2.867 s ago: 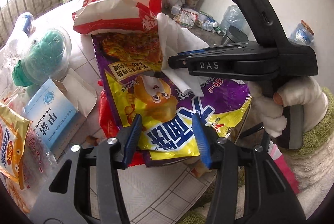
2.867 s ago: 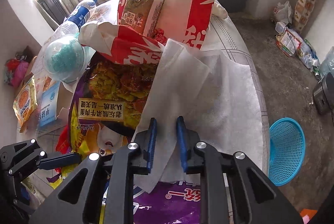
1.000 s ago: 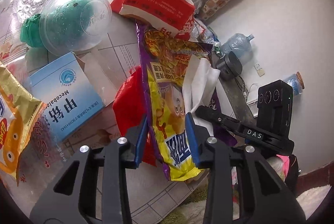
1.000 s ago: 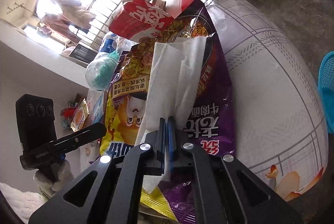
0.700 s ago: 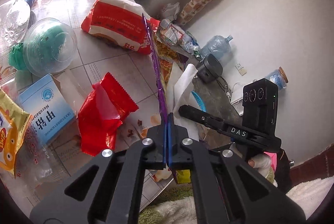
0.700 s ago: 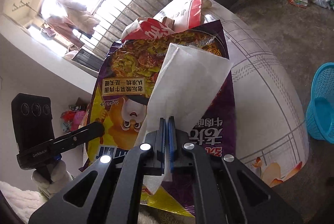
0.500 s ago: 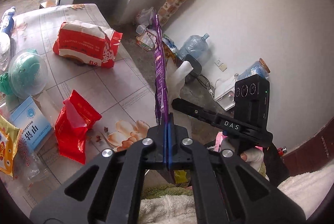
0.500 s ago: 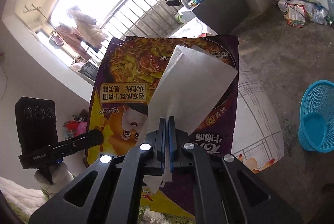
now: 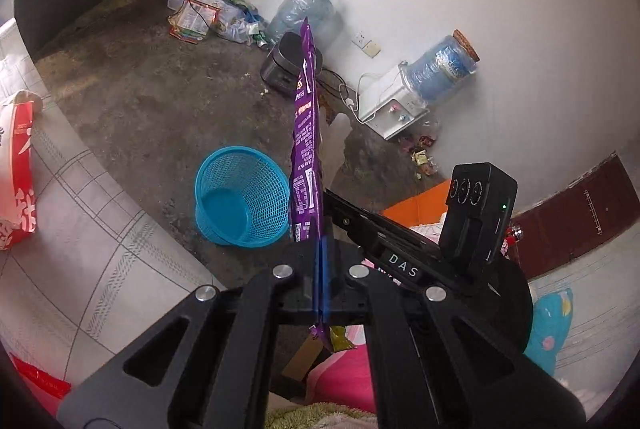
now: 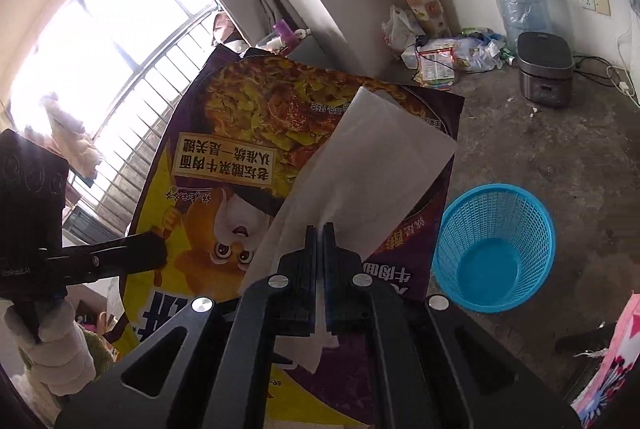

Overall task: Collect trash
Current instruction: 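Drop the tissue and purple bag into the blue wastebasket with both tools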

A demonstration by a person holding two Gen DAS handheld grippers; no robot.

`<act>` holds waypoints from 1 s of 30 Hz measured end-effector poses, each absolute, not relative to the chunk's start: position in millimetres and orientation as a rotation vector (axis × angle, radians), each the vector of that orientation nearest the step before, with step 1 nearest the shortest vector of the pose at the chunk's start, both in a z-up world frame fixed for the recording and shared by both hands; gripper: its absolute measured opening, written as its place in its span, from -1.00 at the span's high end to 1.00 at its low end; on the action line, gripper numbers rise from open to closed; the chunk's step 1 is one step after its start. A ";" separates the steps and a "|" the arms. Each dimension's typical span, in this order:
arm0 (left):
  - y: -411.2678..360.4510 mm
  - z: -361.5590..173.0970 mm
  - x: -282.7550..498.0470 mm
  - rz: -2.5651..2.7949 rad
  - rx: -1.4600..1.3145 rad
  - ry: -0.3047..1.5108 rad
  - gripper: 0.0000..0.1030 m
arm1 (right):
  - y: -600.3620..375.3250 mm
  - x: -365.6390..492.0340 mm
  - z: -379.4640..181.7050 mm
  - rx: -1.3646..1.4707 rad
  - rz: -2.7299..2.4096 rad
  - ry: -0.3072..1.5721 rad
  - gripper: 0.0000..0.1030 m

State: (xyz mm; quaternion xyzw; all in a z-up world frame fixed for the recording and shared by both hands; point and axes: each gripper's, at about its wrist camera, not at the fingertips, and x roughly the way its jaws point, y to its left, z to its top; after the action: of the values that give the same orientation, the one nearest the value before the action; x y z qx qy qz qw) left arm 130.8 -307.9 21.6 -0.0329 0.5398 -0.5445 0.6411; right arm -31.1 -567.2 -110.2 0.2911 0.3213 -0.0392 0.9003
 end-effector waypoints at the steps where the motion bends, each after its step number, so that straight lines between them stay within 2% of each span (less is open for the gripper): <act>1: -329.5 4.8 141.0 -1.241 -0.078 1.297 1.00 | -579.6 -25.4 -121.8 0.632 -0.113 0.686 0.94; 11: -472.1 -163.3 207.8 -1.089 0.018 1.692 1.00 | -673.2 40.8 -268.8 0.889 -0.266 0.900 0.94; 12: -481.0 -181.6 213.1 -1.052 0.049 1.719 0.85 | -682.3 48.4 -285.9 0.922 -0.261 0.926 0.94; 13: -486.5 -199.1 218.0 -0.992 0.087 1.737 0.47 | -693.7 56.4 -307.8 0.959 -0.262 0.959 0.93; 14: -491.3 -212.6 223.3 -0.926 0.122 1.737 0.23 | -701.4 63.1 -328.6 0.980 -0.285 0.994 0.90; 15: -491.5 -221.5 229.5 -0.869 0.147 1.722 0.06 | -708.1 68.9 -350.0 1.001 -0.307 1.029 0.89; 16: -493.4 -226.6 235.2 -0.833 0.165 1.706 0.06 | -716.1 74.1 -374.2 1.040 -0.317 1.062 0.83; 18: -494.0 -226.6 242.9 -0.817 0.173 1.692 0.06 | -725.3 76.2 -413.1 1.131 -0.342 1.120 0.74; 22: -491.5 -194.2 246.6 -0.849 0.231 1.576 0.06 | -734.4 77.9 -448.2 1.173 -0.358 1.147 0.72; 30: -467.0 -68.8 243.7 -0.933 0.246 1.316 0.06 | -745.1 97.8 -497.2 1.134 -0.470 1.312 0.69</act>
State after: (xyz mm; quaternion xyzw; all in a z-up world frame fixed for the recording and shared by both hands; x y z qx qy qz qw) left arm 243.7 -467.0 -68.8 0.1099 0.5873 -0.4163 0.6854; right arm 97.8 -745.1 -497.2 0.4937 0.5712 -0.2045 0.6231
